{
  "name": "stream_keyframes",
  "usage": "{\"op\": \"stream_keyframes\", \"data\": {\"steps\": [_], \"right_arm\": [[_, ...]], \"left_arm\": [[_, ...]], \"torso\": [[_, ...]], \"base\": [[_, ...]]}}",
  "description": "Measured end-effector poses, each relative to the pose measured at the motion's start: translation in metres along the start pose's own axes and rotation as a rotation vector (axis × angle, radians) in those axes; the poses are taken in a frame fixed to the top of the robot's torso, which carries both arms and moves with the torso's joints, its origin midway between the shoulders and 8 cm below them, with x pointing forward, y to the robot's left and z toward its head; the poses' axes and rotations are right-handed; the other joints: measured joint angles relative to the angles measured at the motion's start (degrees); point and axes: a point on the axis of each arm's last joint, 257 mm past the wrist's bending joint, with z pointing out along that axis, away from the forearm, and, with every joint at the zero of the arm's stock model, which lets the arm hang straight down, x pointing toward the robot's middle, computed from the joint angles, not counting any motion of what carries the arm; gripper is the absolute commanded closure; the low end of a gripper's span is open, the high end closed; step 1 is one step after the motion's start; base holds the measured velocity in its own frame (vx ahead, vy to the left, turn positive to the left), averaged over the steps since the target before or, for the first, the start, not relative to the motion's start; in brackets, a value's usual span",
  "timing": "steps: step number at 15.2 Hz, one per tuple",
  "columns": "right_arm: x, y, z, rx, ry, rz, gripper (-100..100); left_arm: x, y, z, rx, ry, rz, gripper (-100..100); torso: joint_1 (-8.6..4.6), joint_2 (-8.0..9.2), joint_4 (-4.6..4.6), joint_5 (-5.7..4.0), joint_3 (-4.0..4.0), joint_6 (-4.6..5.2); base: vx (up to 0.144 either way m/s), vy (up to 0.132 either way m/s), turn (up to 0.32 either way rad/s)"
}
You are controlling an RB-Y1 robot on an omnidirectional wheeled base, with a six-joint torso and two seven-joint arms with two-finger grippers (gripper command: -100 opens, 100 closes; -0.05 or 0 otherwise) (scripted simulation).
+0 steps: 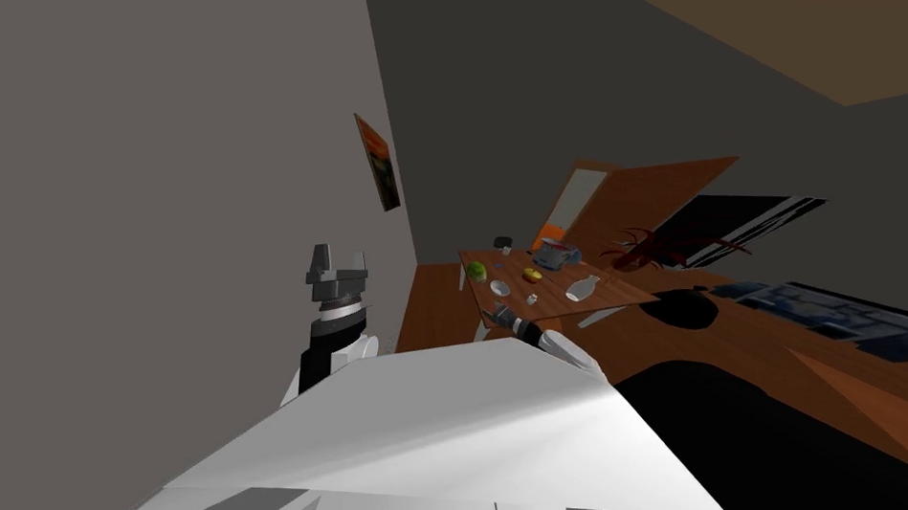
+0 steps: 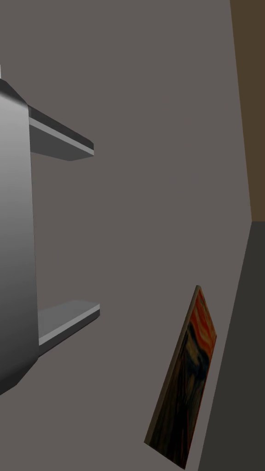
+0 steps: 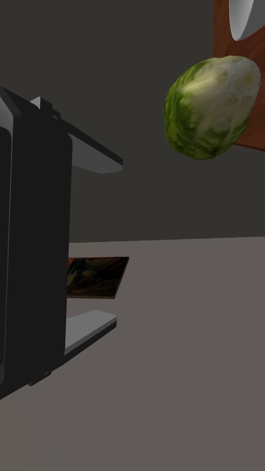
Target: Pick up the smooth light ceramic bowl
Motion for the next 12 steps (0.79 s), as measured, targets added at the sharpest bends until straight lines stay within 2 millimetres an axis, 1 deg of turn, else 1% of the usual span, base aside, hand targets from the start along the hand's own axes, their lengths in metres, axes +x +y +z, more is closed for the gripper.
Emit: {"op": "stream_keyframes", "data": {"steps": [1, 2, 4, 5, 8, 12], "right_arm": [[0.009, -0.007, -0.003, 0.009, 0.028, -0.032, -100], [0.015, -0.009, -0.004, 0.013, 0.043, -0.052, -100], [0.031, -0.017, -0.008, 0.026, 0.095, -0.112, -100], [0.043, -0.025, -0.012, 0.039, 0.127, -0.144, -100], [0.068, -0.048, -0.027, 0.06, 0.215, -0.245, -100], [0.1, -0.076, -0.052, 0.084, 0.332, -0.379, -100]], "left_arm": [[0.0, 0.0, 0.0, 0.0, 0.0, 0.0, 0], [0.0, 0.0, 0.0, 0.0, 0.0, 0.0, 0], [0.0, 0.0, 0.0, 0.0, 0.0, 0.0, 0], [0.0, 0.0, 0.0, 0.0, 0.0, 0.0, 0], [0.0, 0.0, 0.0, 0.0, 0.0, 0.0, 0], [0.0, 0.0, 0.0, 0.0, 0.0, 0.0, 0]], "torso": [[0.01, -0.03, -0.01, -0.01, -0.02, 0.0], [-0.03, 0.01, 0.0, -0.01, 0.0, 0.01], [-0.08, 0.01, 0.0, -0.02, 0.0, 0.0], [-0.08, -0.03, -0.01, -0.03, -0.02, 0.0], [-0.12, -0.12, -0.03, -0.03, -0.07, 0.0], [-0.2, -0.18, -0.04, -0.04, -0.11, 0.01]], "base": [[0.058, 0.047, 0.027], [0.06, 0.044, 0.077], [0.079, 0.042, 0.096], [0.088, 0.042, 0.073], [0.109, 0.033, 0.094], [0.12, 0.014, 0.087]]}}
